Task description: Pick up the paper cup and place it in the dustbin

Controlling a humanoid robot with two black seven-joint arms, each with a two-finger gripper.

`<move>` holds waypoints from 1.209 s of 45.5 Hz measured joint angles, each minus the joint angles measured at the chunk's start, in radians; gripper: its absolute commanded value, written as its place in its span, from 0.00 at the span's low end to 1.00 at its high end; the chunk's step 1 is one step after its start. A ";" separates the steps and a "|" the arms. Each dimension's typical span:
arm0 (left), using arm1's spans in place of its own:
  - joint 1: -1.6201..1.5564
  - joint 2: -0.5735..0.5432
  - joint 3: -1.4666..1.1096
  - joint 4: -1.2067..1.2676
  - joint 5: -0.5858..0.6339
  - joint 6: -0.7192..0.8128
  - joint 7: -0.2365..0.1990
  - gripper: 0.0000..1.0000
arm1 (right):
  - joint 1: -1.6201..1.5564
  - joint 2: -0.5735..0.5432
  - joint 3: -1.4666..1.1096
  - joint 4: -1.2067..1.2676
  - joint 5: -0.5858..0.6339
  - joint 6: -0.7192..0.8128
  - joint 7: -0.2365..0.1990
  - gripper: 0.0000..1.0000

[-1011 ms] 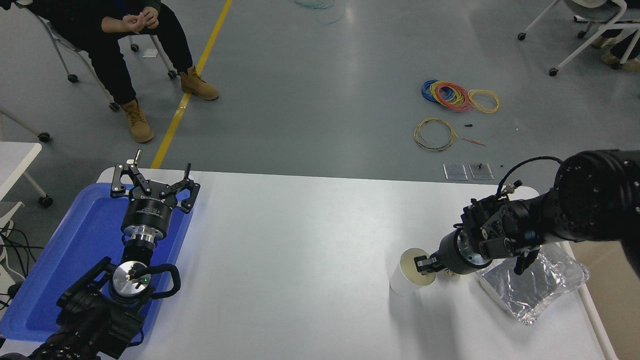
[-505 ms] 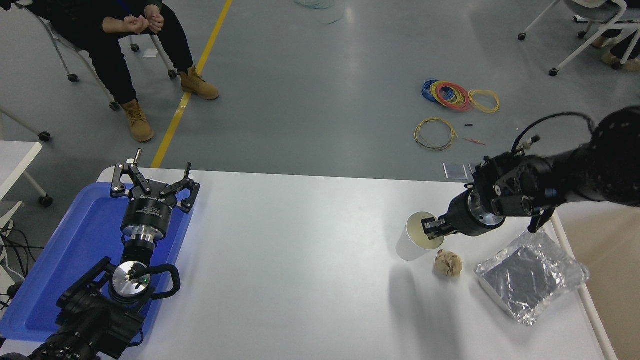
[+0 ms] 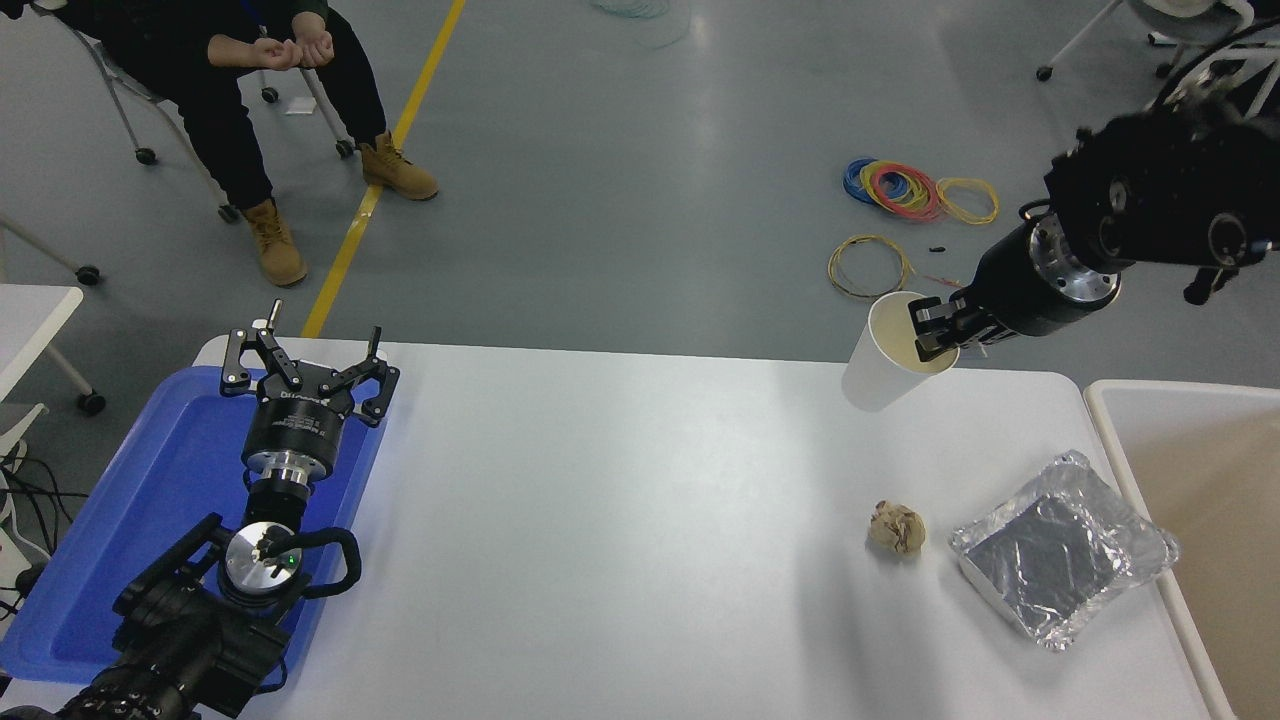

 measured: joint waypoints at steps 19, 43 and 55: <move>0.000 0.000 0.000 0.000 0.000 0.001 -0.001 1.00 | 0.133 -0.055 0.001 0.044 -0.042 0.075 0.000 0.00; 0.000 0.000 0.000 0.000 0.000 0.001 -0.001 1.00 | 0.041 -0.189 -0.035 -0.105 -0.050 0.082 -0.002 0.00; 0.000 0.000 0.000 0.000 0.000 0.001 -0.001 1.00 | -0.112 -0.350 -0.059 -0.360 -0.037 0.082 -0.005 0.00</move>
